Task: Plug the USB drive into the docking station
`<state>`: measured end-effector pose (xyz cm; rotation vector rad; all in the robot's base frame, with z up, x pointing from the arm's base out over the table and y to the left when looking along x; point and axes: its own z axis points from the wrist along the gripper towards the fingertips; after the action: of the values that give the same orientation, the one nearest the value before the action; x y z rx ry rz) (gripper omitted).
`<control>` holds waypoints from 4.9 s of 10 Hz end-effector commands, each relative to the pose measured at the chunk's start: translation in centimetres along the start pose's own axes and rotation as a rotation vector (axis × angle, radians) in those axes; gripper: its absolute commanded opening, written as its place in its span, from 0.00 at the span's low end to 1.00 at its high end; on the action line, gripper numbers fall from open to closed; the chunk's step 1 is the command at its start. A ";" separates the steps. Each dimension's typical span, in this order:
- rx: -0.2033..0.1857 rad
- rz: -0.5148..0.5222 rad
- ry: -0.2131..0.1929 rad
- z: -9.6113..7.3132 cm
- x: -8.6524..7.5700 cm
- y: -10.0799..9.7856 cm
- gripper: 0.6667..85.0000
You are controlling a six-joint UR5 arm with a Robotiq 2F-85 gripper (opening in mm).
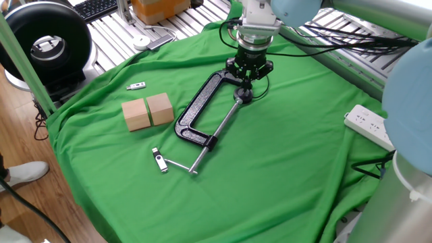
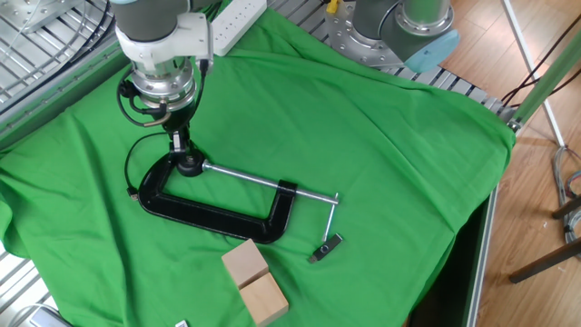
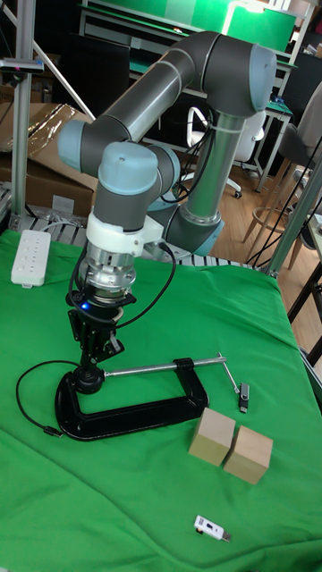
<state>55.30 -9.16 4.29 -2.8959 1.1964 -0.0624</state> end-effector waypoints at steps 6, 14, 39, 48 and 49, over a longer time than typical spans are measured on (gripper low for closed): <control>0.011 0.008 -0.006 0.4 0.0 -0.4 0.01; 0.030 0.015 0.001 0.7 0.2 -0.5 0.01; 0.202 0.952 0.047 -4.4 3.4 -3.1 0.01; 0.011 2.495 -0.026 -3.1 -0.5 -0.8 0.01; -0.009 2.559 -0.039 -3.0 -0.9 -1.6 0.01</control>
<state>55.48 -9.07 7.33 -0.1181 3.0677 -0.0267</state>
